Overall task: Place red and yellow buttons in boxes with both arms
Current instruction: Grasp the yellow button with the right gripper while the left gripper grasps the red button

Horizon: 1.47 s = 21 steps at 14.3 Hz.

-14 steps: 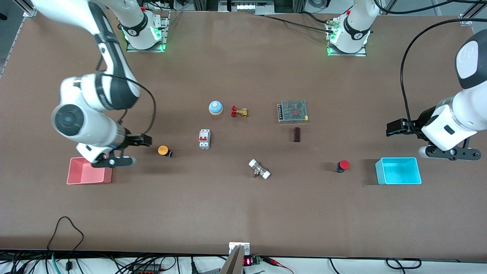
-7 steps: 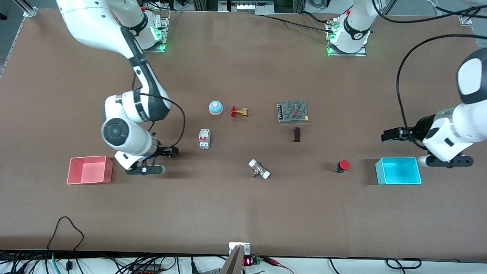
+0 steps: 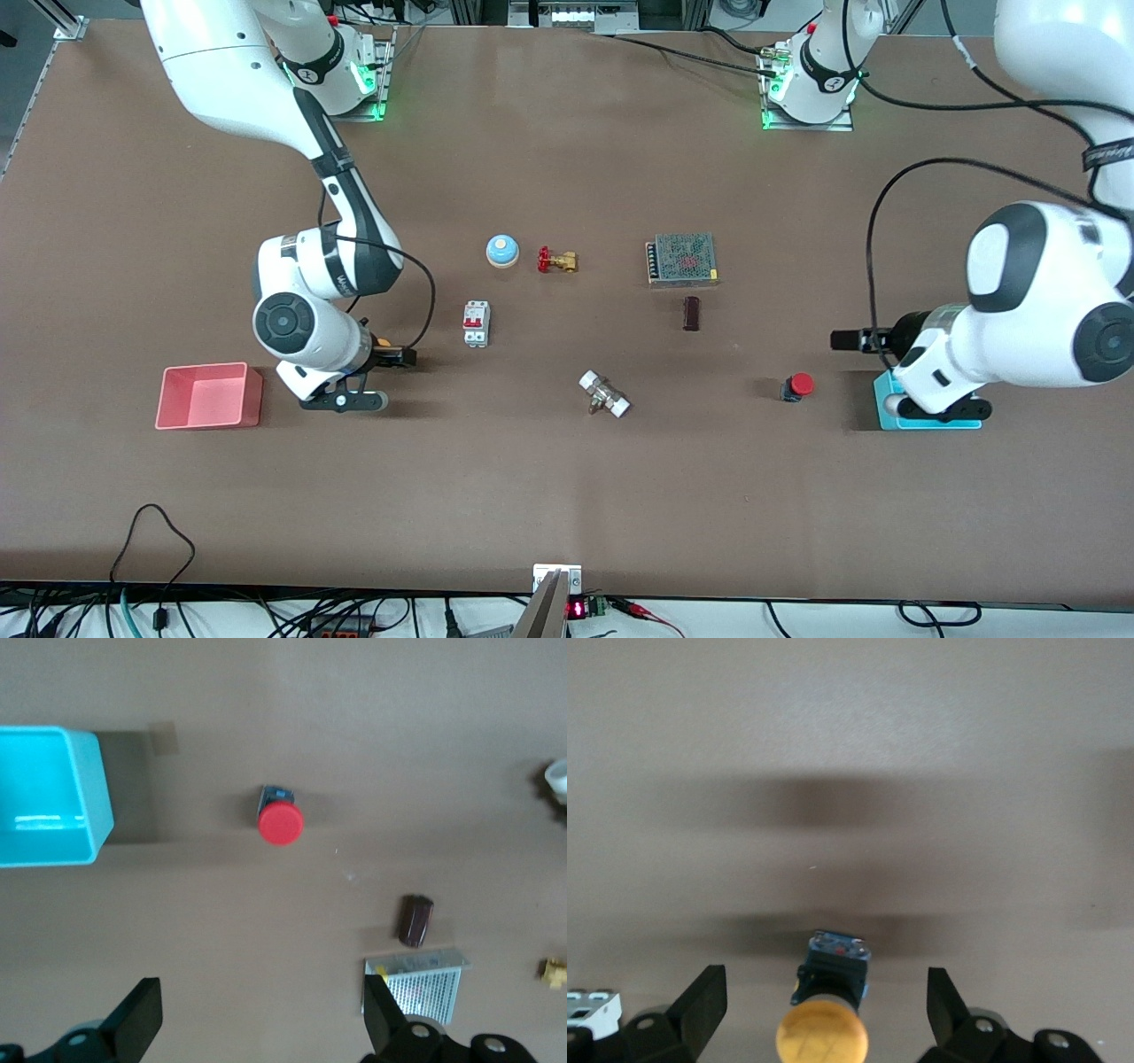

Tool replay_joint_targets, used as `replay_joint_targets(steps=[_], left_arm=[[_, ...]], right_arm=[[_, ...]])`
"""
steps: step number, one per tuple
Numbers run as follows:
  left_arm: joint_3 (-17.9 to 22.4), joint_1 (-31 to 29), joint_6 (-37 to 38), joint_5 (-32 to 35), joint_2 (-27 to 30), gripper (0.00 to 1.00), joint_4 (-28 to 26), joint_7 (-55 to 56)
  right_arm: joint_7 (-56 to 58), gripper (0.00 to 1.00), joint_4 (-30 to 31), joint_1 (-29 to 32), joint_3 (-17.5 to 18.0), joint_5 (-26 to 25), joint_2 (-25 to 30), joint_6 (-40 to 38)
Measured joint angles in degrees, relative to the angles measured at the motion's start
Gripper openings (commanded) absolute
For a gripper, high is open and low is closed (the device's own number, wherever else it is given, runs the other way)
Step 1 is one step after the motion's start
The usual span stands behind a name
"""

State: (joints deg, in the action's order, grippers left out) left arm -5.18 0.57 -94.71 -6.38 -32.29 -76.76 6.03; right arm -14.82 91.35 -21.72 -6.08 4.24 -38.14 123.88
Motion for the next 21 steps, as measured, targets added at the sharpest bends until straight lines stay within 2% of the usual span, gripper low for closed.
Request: replay_joint_targets(steps=[7,15,18,19,21], left_arm=[[0.00,2.45,-9.10,2.23,-6.83,1.00,-0.56,3.81],[0.45,2.61,-13.36,3.91,-11.03,1.00,-1.69,4.74],[0.44,3.47,-16.93,4.02,-11.24,0.92,-3.82,5.96],[0.44,3.65,-17.84,4.03,-11.24,0.89,-4.37,6.12],[0.45,3.73,-18.21,4.04,-11.23,0.77,-4.75,6.15]], right_arm=[[-0.04,1.00,0.49,-0.16,0.09,0.00,-0.51,-1.77],[-0.11,0.99,0.67,-0.01,0.05,0.00,-0.76,-3.91],[-0.17,0.81,0.67,0.00,0.05,0.01,-1.06,-3.72],[-0.17,0.66,0.67,0.00,0.05,0.02,-1.25,-3.36],[-0.17,0.48,0.67,-0.05,0.08,0.04,-1.43,-3.05]])
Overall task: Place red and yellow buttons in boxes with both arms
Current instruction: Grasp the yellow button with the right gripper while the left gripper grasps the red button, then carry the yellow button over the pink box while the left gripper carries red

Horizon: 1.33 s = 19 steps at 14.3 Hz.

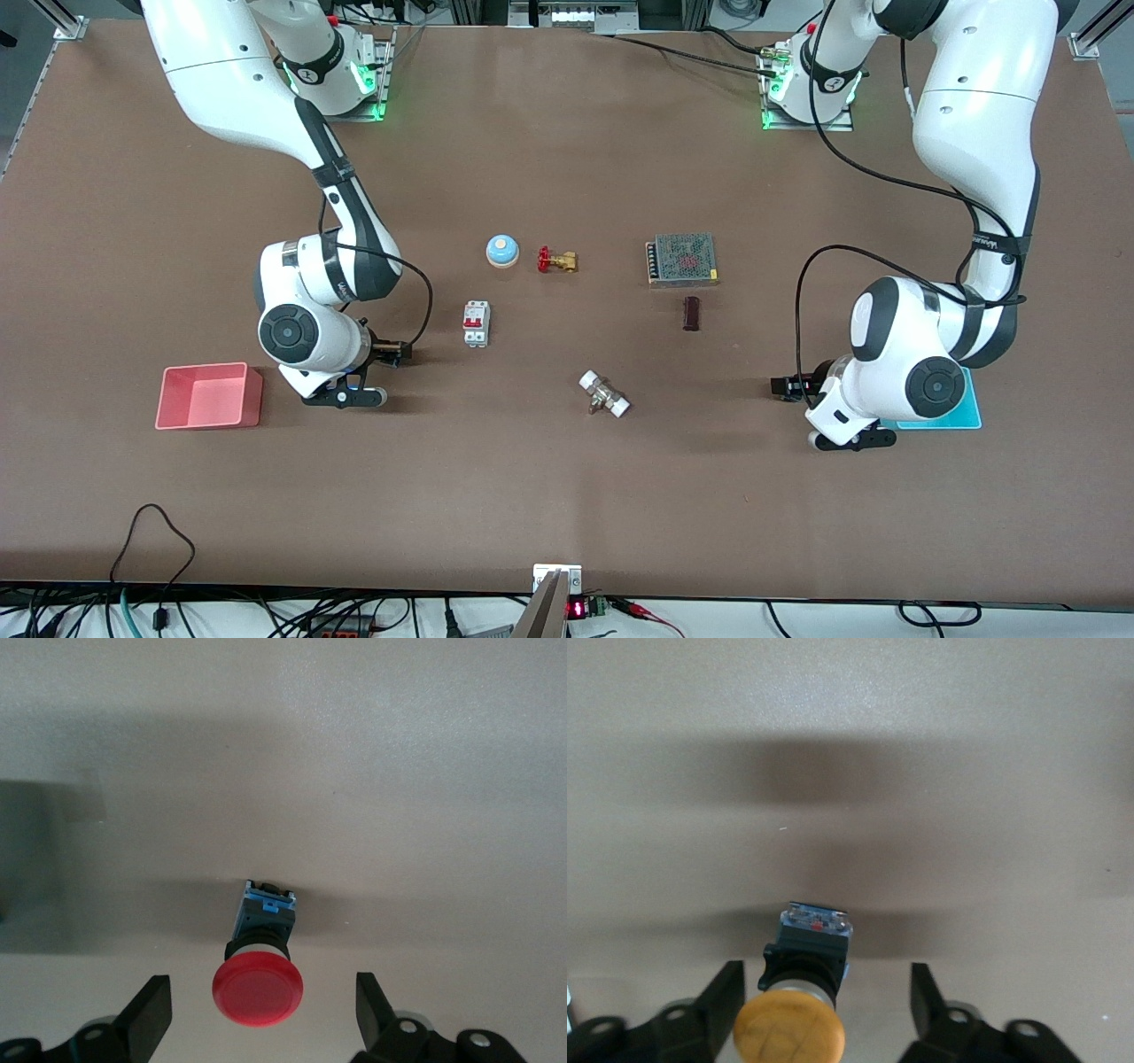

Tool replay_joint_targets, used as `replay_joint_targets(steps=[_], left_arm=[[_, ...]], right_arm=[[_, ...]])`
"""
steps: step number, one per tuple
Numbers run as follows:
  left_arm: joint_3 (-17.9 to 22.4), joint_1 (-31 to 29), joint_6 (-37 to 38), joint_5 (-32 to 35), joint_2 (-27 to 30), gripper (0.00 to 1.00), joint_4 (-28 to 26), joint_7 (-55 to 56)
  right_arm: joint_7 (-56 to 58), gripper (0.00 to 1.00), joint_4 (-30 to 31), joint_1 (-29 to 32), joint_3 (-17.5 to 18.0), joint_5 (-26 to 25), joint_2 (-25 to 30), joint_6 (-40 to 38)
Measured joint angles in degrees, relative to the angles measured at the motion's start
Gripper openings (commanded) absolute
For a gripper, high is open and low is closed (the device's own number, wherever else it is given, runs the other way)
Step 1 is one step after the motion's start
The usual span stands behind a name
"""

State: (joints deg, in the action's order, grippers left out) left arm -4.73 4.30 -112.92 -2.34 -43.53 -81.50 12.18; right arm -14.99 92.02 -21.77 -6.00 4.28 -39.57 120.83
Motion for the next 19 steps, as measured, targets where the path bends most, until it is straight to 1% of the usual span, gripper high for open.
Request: replay_joint_targets(steps=[2,4,8,9,11,13,16,19], left_arm=[[0.00,0.00,-0.02,0.01,0.00,0.65,-0.28,0.01],[0.03,0.00,-0.10,0.01,0.00,0.55,-0.53,0.02],[0.09,-0.04,-0.22,0.02,0.00,0.34,-0.61,0.03],[0.14,-0.11,-0.36,0.02,0.01,0.30,-0.59,0.03],[0.18,-0.35,-0.51,0.02,0.06,0.28,-0.54,0.03],[0.26,-0.62,-0.53,0.02,0.21,0.27,-0.35,0.03],[0.52,-2.75,-0.55,0.08,1.44,0.26,0.80,-0.32],[0.63,-6.07,-0.49,0.09,3.74,0.26,1.05,-3.14]], right_arm=[[0.00,0.36,-0.10,-0.13,0.18,0.23,-0.02,0.04],[-0.01,0.33,-0.33,-0.13,0.21,0.25,0.02,0.04],[-0.01,0.32,-0.63,-0.01,0.12,0.26,-0.01,0.24],[0.00,0.32,-1.16,0.05,0.01,0.25,0.00,0.42],[0.00,0.32,-3.37,0.74,-0.27,0.25,0.15,0.32],[0.27,0.32,-5.87,3.13,-0.57,0.21,0.78,-1.27],[3.06,0.32,-9.05,8.87,-0.82,0.18,1.78,-4.18],[9.60,0.31,-11.72,14.06,-0.83,0.18,1.79,-5.68]])
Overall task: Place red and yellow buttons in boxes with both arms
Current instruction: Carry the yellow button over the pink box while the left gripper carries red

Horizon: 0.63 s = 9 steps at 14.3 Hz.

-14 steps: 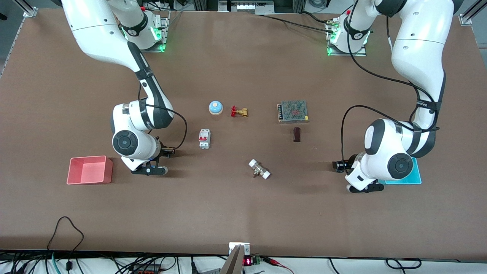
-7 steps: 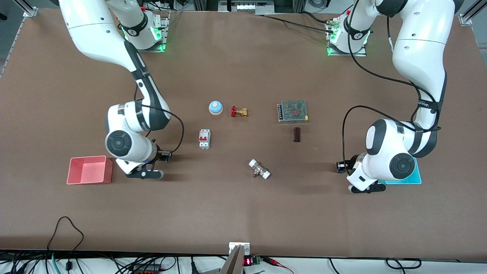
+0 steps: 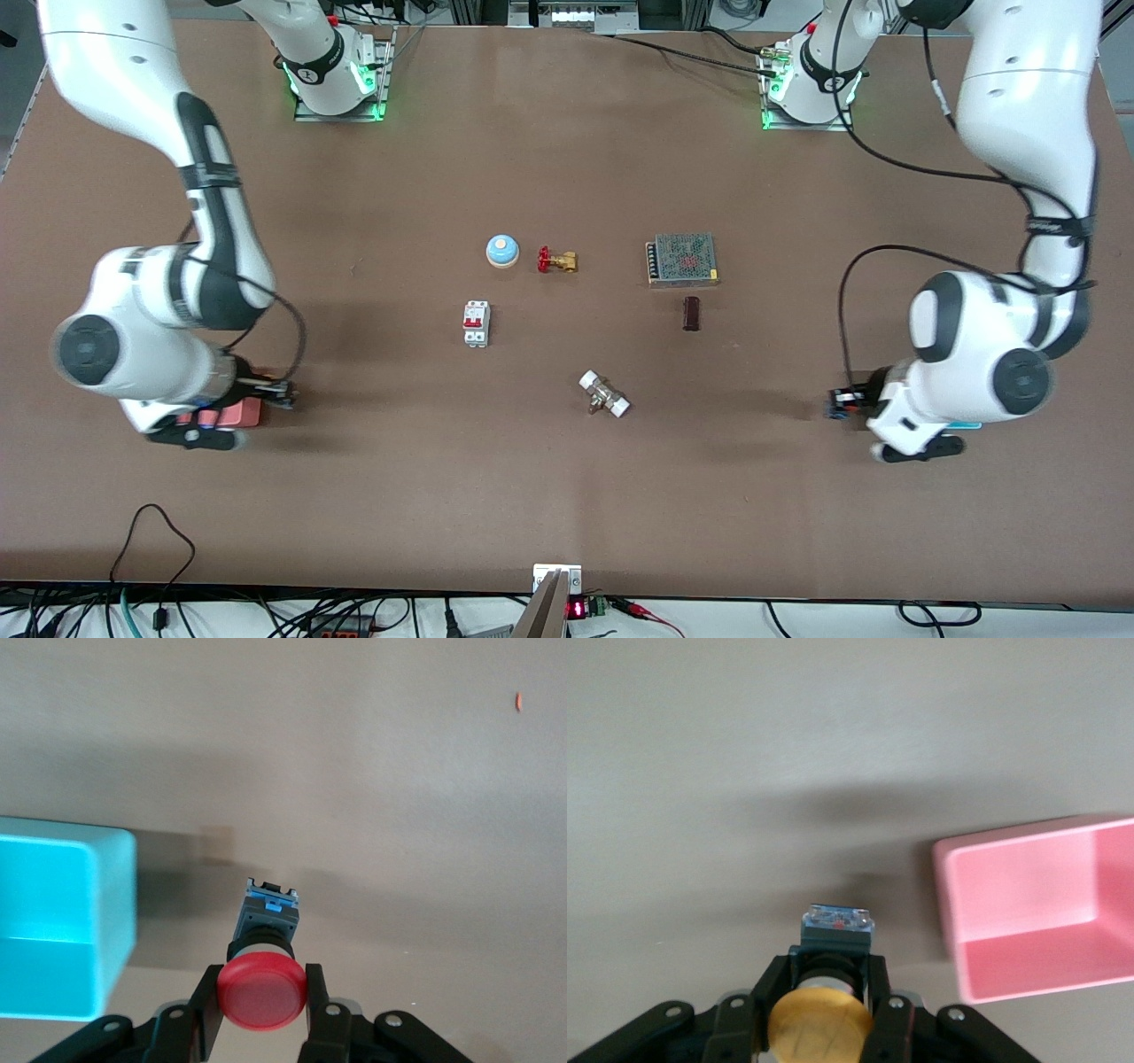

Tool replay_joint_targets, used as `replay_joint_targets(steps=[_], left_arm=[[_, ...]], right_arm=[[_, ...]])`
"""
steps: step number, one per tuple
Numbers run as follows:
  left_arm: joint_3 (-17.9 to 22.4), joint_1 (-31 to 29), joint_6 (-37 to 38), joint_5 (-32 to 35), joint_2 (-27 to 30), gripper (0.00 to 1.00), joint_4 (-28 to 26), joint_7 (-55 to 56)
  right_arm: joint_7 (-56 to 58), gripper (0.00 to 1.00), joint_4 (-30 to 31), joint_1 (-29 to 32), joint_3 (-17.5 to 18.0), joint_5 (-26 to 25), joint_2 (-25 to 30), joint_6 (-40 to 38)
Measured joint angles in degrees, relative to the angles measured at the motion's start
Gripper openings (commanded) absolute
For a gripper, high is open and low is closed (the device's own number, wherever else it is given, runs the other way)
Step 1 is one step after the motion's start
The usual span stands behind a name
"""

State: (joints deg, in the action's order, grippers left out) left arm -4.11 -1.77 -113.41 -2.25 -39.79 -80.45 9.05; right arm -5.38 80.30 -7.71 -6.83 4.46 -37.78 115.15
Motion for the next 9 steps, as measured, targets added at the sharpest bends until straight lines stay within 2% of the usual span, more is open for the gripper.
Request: replay_joint_targets(steps=[2,6,9], left_arm=[[0.04,-1.83,0.01,0.00,1.32,0.26,0.06,-1.69],[0.09,-4.28,1.88,0.01,3.42,0.26,0.07,-5.16],[0.22,-6.57,2.29,0.02,3.53,0.27,-0.05,-6.80]], right_arm=[[4.02,0.31,-0.41,1.95,0.00,-0.50,-0.04,-0.11],[10.17,0.32,-0.44,5.31,-0.01,-6.16,-0.83,-0.36],[13.54,0.31,-0.46,8.55,-0.03,-6.51,-1.68,-0.36]])
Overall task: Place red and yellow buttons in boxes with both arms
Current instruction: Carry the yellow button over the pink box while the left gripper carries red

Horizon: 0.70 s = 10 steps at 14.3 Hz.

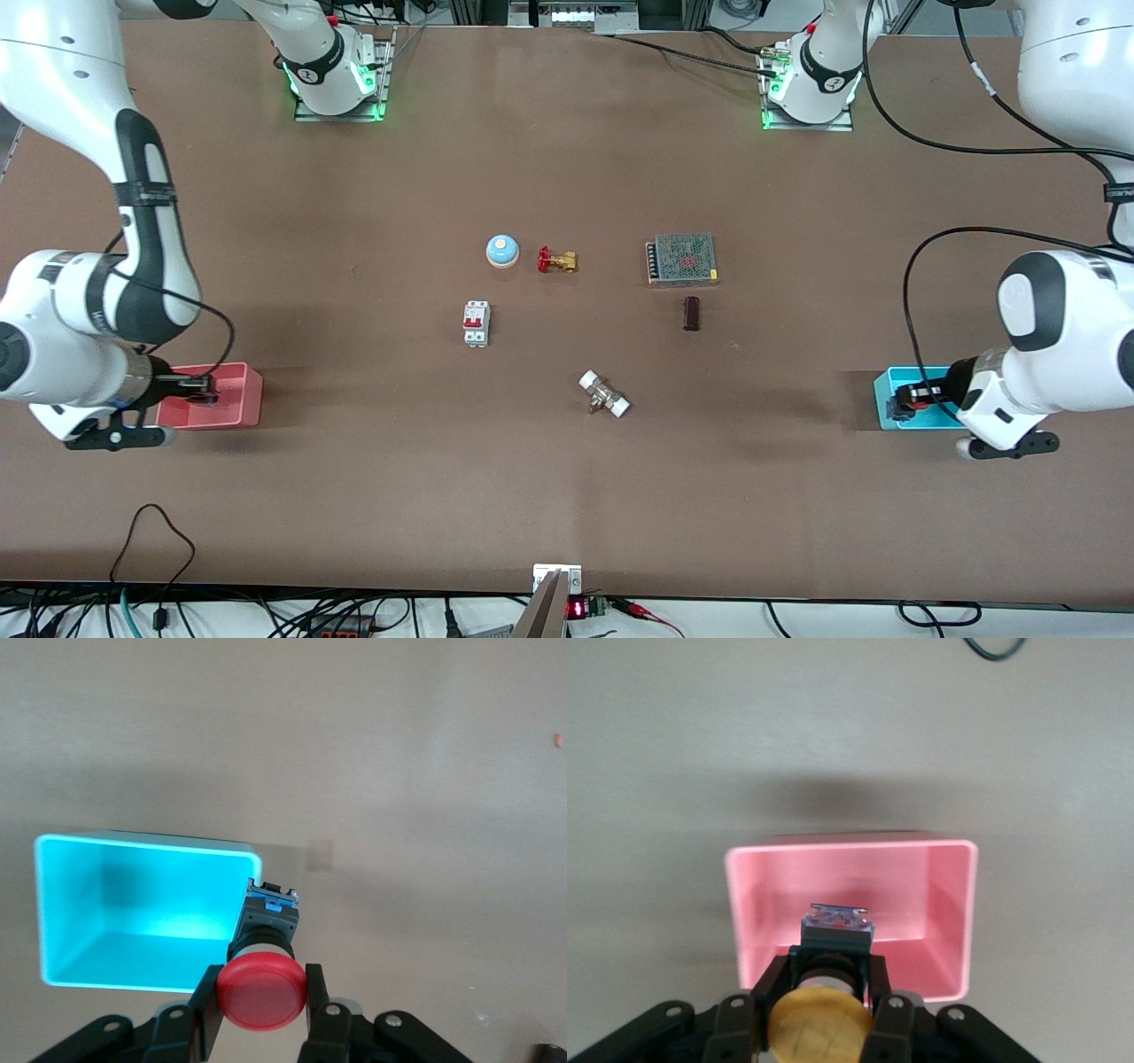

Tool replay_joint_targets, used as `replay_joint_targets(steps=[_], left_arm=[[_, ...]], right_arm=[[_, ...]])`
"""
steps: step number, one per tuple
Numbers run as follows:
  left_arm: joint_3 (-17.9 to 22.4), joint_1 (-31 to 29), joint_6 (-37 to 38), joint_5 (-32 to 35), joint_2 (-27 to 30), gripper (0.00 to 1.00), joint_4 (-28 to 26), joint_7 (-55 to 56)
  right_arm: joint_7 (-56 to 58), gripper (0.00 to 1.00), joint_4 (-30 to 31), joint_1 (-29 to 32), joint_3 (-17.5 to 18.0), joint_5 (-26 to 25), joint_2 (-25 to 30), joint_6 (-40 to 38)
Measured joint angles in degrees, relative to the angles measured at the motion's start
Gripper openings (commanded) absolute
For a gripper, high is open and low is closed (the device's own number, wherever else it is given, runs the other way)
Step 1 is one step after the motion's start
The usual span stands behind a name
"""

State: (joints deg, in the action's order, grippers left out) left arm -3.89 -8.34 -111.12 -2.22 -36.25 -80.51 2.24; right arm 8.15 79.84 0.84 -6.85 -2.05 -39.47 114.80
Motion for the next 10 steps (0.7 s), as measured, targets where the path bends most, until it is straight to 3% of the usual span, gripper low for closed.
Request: replay_joint_targets(steps=[5,10], left_arm=[[0.15,-4.17,0.03,1.72,-0.27,0.27,-0.58,-4.37],[0.13,-5.29,-2.29,2.23,-3.95,0.29,-0.90,-5.74]], right_arm=[[1.21,0.31,-0.03,0.74,0.59,1.39,-1.47,0.10],[1.54,0.32,-0.09,0.78,0.70,1.88,-3.58,2.55]])
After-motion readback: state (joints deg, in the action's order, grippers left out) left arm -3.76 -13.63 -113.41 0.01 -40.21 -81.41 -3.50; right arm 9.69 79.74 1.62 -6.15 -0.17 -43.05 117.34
